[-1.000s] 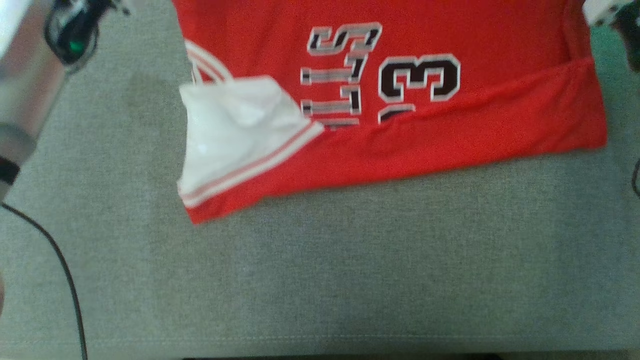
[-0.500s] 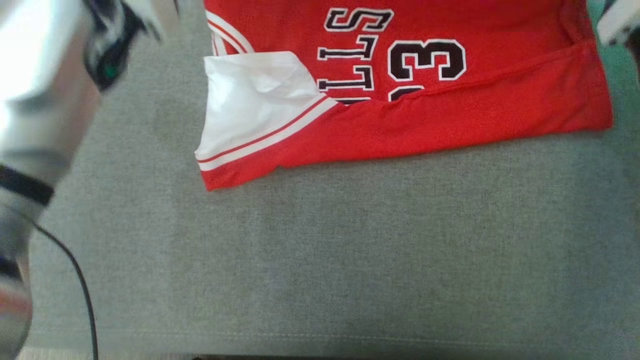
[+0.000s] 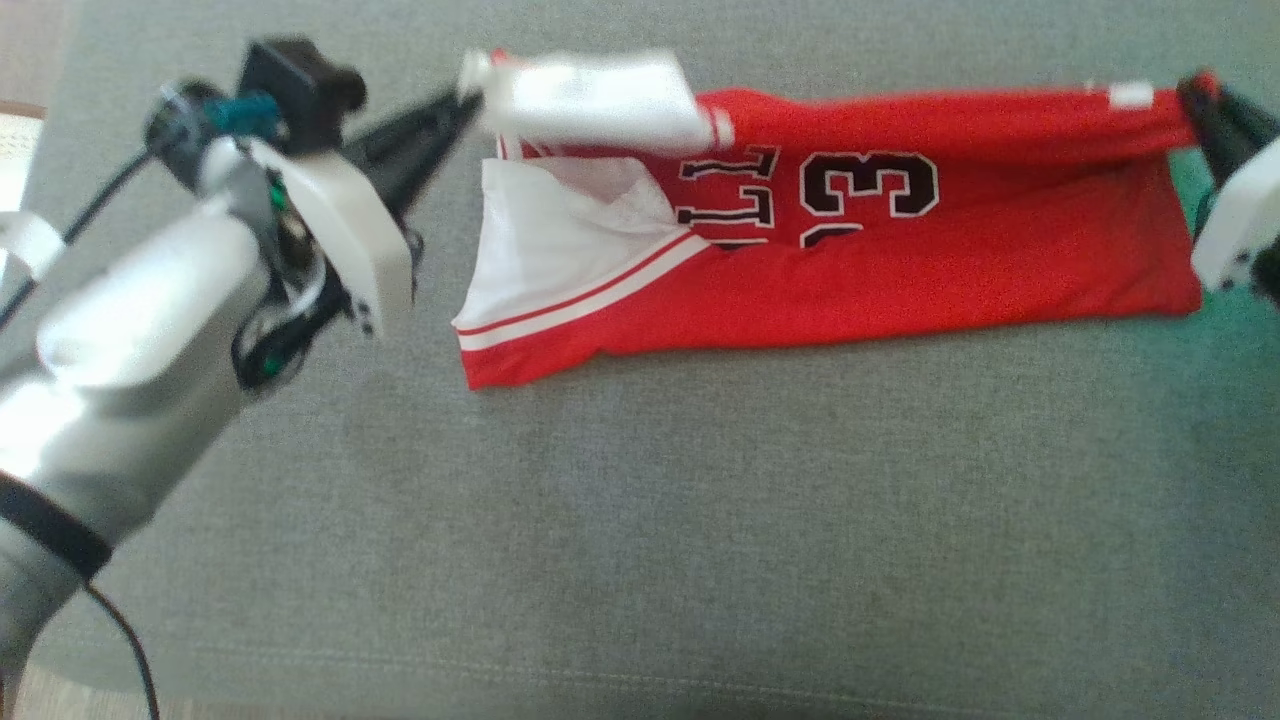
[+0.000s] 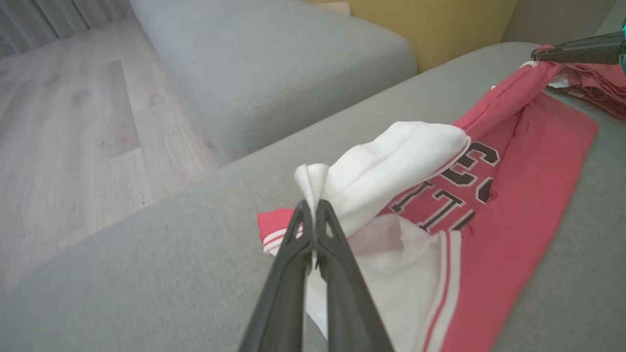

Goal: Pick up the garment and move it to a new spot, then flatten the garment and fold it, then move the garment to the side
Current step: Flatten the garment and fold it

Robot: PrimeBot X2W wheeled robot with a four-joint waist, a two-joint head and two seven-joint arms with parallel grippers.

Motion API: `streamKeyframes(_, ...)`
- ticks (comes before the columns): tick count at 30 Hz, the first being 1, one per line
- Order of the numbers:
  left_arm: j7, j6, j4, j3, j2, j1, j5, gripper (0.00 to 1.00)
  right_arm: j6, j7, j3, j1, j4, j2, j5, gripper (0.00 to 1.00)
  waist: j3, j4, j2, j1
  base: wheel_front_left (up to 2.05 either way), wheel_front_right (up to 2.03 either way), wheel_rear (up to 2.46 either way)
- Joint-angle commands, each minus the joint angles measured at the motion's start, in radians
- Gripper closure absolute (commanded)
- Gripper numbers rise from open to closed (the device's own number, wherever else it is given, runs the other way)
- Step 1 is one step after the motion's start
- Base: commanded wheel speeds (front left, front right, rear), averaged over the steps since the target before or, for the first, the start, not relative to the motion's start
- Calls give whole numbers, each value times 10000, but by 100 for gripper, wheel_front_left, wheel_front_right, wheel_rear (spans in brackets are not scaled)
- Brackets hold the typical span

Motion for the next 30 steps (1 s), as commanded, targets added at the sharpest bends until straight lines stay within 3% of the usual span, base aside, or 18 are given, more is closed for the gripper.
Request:
streamKeyframes(1, 273, 15, -434, 257, 591, -98, -330, 100, -9, 152, 302, 322, -436, -513, 260, 100, -254, 112, -1, 1, 0, 0, 0)
streamKeyframes(13, 1587, 14, -1677, -230, 1231, 945, -711, 100, -9, 1420, 2042, 779, -1550, -1652, 1247, 100, -571, 52, -1, 1, 0, 0, 0)
streamKeyframes(26, 1731, 14, -823, -287, 756, 1616, -359, 100, -9, 2613, 3041, 754, -2134, -2028, 2324, 100, -497, -208, -1, 1, 0, 0, 0)
streamKeyframes(27, 1728, 14, -713, -289, 690, 1654, -354, 100, -9, 2601, 3059, 726, -2119, -2020, 2357, 57, -505, -223, -1, 1, 0, 0, 0)
streamKeyframes(28, 1699, 14, -609, -290, 628, 1679, -328, 100, -9, 2618, 3050, 717, -2051, -1992, 2433, 0, -522, -239, -1, 1, 0, 0, 0)
streamKeyframes(29, 1653, 14, -499, -291, 574, 1702, -285, 51, -9, 2677, 3054, 720, -2002, -1952, 2534, 0, -550, -255, -1, 1, 0, 0, 0)
streamKeyframes(30, 1601, 14, -378, -292, 523, 1735, -248, 15, -9, 2705, 3057, 724, -1985, -1907, 2636, 0, -607, -274, -1, 1, 0, 0, 0)
